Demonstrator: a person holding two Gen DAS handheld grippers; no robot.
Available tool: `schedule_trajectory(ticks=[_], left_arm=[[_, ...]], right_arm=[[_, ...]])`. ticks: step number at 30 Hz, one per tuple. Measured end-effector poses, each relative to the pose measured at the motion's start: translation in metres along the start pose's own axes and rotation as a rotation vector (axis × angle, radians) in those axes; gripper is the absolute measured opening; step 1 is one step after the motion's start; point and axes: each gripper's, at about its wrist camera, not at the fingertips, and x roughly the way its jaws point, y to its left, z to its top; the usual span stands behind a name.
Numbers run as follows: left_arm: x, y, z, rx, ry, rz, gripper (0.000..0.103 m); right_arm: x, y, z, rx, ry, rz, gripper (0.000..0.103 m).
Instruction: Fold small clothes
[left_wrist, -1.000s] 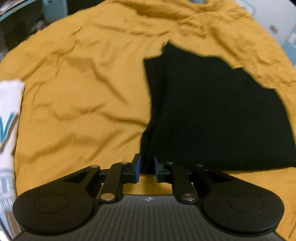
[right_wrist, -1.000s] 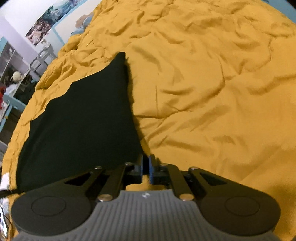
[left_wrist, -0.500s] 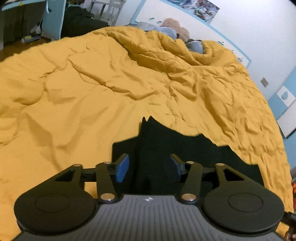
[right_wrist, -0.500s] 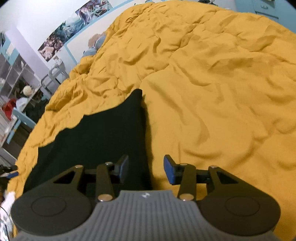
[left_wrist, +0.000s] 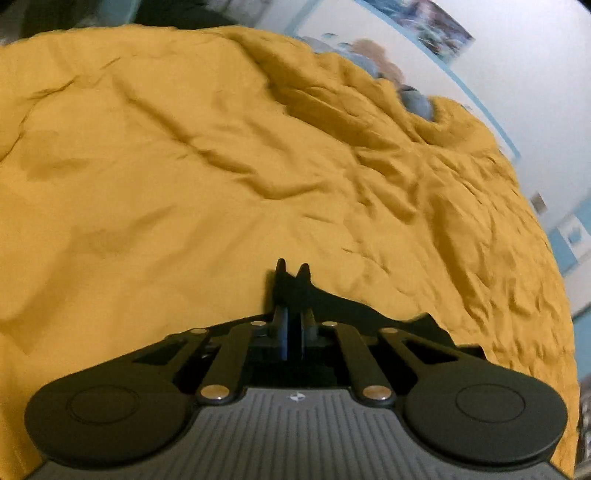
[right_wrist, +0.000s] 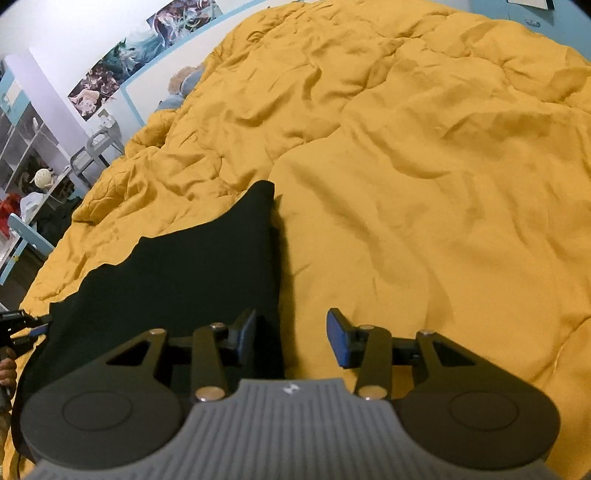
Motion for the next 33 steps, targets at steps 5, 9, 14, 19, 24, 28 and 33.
schedule_trajectory(ticks=[5, 9, 14, 19, 24, 28, 33], left_arm=[[-0.032, -0.032, 0.023, 0.189, -0.116, 0.005, 0.005], [-0.016, -0.032, 0.028, 0.286, -0.065, 0.144, 0.005], [0.006, -0.015, 0.011, 0.254, -0.002, 0.271, 0.013], [-0.032, 0.001, 0.006, 0.205, 0.032, 0.223, 0.033], [-0.089, 0.0, -0.017, 0.267, 0.106, 0.157, 0.046], [-0.119, -0.004, -0.047, 0.269, 0.142, 0.17, 0.047], [-0.146, 0.018, -0.084, 0.089, 0.128, 0.185, 0.058]], right_arm=[[-0.004, -0.003, -0.001, -0.008, -0.024, 0.007, 0.039], [-0.008, -0.003, -0.006, -0.001, -0.026, 0.015, 0.039], [-0.015, -0.003, -0.013, -0.023, -0.008, 0.001, 0.038], [-0.036, -0.008, -0.02, 0.014, -0.006, -0.008, 0.043], [-0.063, -0.008, -0.041, 0.046, 0.022, -0.026, 0.053], [-0.071, -0.012, -0.053, 0.089, 0.052, -0.032, 0.054], [-0.082, -0.019, -0.073, 0.167, 0.096, -0.049, 0.057]])
